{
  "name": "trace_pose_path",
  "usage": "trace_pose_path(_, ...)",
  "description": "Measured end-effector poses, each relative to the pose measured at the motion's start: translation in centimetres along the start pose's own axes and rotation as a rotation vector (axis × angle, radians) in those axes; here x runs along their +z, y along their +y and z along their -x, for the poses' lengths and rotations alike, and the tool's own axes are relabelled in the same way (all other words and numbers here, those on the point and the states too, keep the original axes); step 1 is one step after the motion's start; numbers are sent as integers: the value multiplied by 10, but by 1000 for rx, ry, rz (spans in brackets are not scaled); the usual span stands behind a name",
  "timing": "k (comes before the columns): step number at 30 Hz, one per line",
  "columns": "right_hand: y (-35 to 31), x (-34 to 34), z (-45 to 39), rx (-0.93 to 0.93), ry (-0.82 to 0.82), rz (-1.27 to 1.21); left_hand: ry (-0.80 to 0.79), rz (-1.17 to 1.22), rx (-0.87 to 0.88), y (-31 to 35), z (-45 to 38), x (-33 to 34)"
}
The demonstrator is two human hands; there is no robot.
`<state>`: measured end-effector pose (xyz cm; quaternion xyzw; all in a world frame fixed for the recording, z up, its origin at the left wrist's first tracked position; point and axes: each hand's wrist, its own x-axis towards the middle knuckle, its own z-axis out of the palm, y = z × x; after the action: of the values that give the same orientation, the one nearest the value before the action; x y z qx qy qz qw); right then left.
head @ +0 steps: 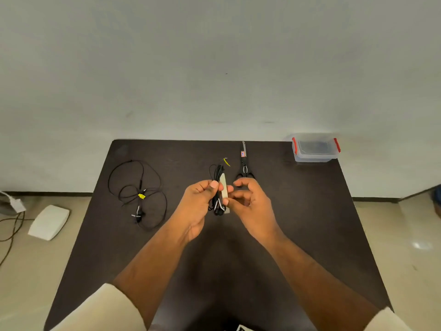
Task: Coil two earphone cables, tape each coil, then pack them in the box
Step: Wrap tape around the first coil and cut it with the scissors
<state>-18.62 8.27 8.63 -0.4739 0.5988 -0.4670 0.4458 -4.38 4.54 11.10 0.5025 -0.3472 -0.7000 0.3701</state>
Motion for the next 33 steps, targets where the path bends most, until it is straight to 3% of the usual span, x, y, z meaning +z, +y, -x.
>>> trace_pose_path(6, -34, 21, 1, 10, 62, 37, -57, -53, 36, 15, 12, -27)
trace_pose_path(15, -72, 17, -20, -10, -187, 302, -229, -228, 145, 31, 19, -37)
trace_pose_path(23, -66, 9, -25, 9, -29, 204, -205, -280, 183, 29, 16, -24)
trace_pose_path(33, -67, 13, -28, 15, -95, 370, -160, -317, 218, 28, 15, -18)
